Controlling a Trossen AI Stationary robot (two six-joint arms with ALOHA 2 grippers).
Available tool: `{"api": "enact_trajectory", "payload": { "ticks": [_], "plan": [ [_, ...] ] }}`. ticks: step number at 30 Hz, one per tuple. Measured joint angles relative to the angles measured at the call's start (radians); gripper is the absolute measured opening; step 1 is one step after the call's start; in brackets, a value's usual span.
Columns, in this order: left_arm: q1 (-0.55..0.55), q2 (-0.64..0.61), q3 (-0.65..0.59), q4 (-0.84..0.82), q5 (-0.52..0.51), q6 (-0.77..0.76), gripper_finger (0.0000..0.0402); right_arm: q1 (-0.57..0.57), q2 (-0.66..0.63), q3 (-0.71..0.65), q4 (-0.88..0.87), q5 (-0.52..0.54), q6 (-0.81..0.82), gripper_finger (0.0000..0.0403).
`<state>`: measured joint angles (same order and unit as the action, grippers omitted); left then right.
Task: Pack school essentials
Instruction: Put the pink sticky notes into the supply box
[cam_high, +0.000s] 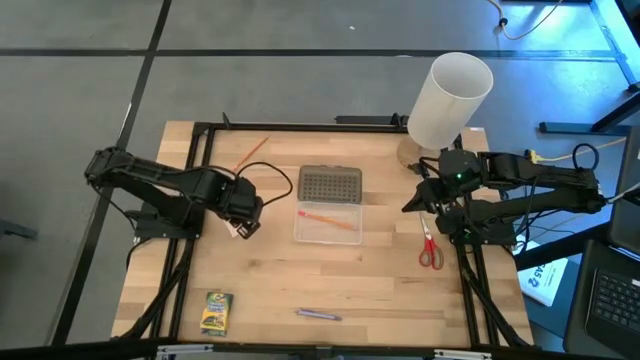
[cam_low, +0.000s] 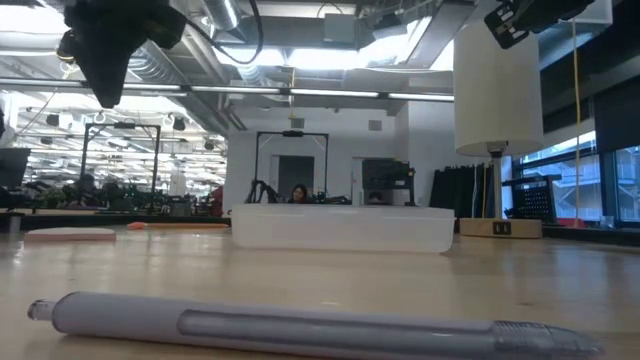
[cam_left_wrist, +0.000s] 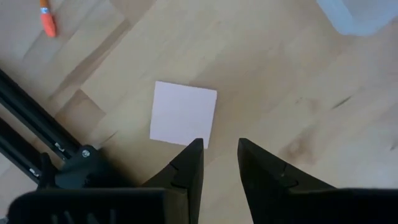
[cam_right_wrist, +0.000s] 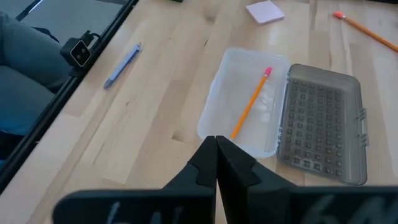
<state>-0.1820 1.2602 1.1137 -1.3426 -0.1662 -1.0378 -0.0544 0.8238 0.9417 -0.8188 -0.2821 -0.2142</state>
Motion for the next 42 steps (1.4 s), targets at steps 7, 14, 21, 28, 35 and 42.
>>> {"api": "enact_trajectory", "payload": {
  "ticks": [7,14,21,28,35,42],
  "plan": [
    [0.006,0.001,-0.053,0.048,0.027,0.001,0.0092,0.0,0.0,0.0,0.0,0.001,0.0,0.0008],
    [0.008,0.002,-0.203,0.189,0.08,-0.006,0.0089,0.0,0.0,0.0,-0.001,0.001,0.0,0.0013],
    [0.075,0.002,-0.291,0.265,0.194,0.079,0.0102,0.0,0.0,0.0,-0.001,0.002,0.0,0.0011],
    [0.13,0.002,-0.331,0.318,0.194,0.134,0.0185,0.0,0.0,0.0,-0.001,0.002,0.0,0.0011],
    [0.166,0.002,-0.357,0.315,0.184,0.155,0.0313,0.0,0.0,0.0,-0.001,0.002,0.0,0.0012],
    [0.197,0.004,-0.406,0.345,0.178,0.182,0.0386,0.0,0.0,0.0,-0.001,0.002,0.0,0.0012]
  ]
}}
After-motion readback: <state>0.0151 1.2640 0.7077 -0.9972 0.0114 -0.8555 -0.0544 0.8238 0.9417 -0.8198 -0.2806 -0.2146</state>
